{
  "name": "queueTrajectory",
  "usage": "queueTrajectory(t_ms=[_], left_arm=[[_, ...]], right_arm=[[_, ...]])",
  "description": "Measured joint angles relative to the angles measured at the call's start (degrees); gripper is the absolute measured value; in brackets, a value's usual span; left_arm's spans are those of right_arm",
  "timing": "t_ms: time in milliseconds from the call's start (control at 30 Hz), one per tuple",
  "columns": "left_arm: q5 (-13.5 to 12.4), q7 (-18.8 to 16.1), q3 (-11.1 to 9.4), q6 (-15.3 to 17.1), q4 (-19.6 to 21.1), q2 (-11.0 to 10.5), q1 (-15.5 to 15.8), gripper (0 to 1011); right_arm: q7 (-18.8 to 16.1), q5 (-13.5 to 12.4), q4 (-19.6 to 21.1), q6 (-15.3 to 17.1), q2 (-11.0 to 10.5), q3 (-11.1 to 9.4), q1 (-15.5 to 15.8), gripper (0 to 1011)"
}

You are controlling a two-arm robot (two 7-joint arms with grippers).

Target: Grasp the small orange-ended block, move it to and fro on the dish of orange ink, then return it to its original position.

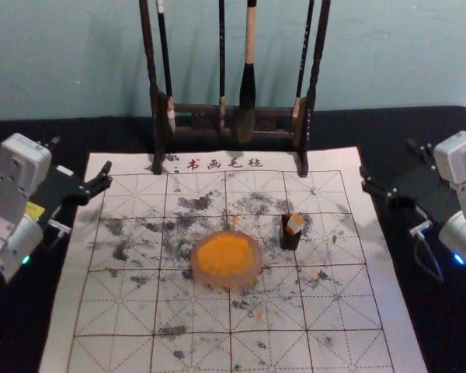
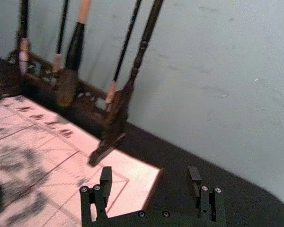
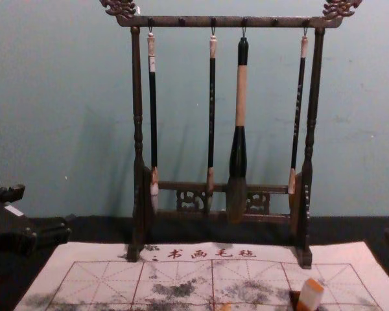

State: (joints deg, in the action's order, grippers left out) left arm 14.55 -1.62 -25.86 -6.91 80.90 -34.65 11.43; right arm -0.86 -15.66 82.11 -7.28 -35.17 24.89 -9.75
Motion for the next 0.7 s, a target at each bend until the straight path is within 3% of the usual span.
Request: queueTrajectory(t_ms=[333,533,700], left_arm=[[0.0,0.0,0.0,0.0,0.0,0.0,0.0,1001],[0.0,0.0,0.0,0.0,0.0,0.0,0.0,1001],[0.0,0.0,0.0,0.0,0.0,0.0,0.0,1001]], right_arm=[[-8.7,-5.2,6.4,2.9,-4.3,-1.2,7.5,1000],[-14.0,-7.4,8.1,3.3,-5.7,-1.2,9.8,1000],[-18.0,-9.0,8.1,3.4,-5.4,-0.9,9.9,1000]])
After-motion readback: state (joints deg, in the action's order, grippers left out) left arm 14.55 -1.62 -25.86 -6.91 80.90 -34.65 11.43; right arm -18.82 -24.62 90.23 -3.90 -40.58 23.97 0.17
